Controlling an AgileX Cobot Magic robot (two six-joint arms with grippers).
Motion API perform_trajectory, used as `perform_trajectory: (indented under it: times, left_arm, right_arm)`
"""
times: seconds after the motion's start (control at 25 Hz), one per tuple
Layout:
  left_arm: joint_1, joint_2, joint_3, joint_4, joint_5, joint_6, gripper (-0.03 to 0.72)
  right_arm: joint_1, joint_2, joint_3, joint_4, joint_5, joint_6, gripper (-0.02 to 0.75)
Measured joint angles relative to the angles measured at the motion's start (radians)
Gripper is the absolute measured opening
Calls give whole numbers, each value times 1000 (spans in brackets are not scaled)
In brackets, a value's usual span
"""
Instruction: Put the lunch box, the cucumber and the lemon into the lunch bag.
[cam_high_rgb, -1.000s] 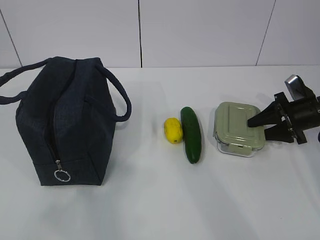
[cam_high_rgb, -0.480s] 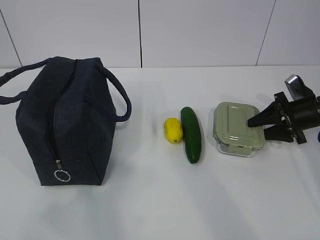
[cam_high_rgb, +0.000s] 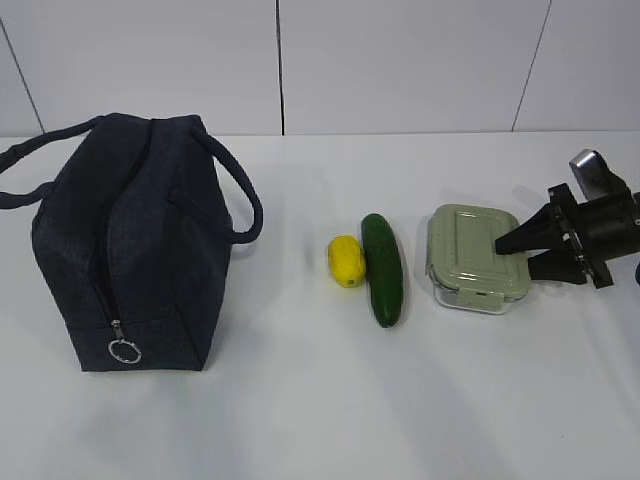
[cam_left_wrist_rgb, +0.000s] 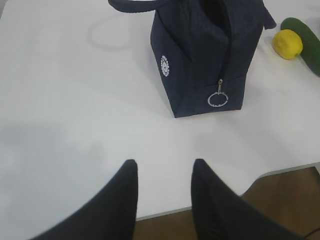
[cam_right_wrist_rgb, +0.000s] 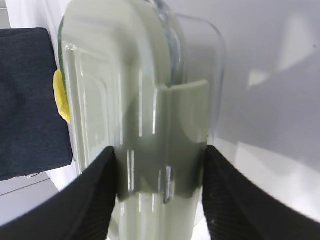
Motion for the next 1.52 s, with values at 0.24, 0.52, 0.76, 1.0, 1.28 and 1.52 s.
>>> perform_trajectory:
  times: [0.24,0.52,0.76,1.0,1.28,1.52]
  left_arm:
    - [0,0,0,0,0,0,239]
    - [0,0,0,0,0,0,239]
    - [0,0,0,0,0,0,239]
    - [0,0,0,0,0,0,239]
    - [0,0,0,0,0,0,239]
    - [0,0,0,0,0,0,239]
  right_arm:
    - [0,0,0,0,0,0,379]
    - [0,0,0,0,0,0,378]
    - [0,0,0,1,0,0,377]
    - [0,1,0,1,0,0,377]
    - [0,2,0,8,0,0,377]
    - [2,2,0,10,0,47,376]
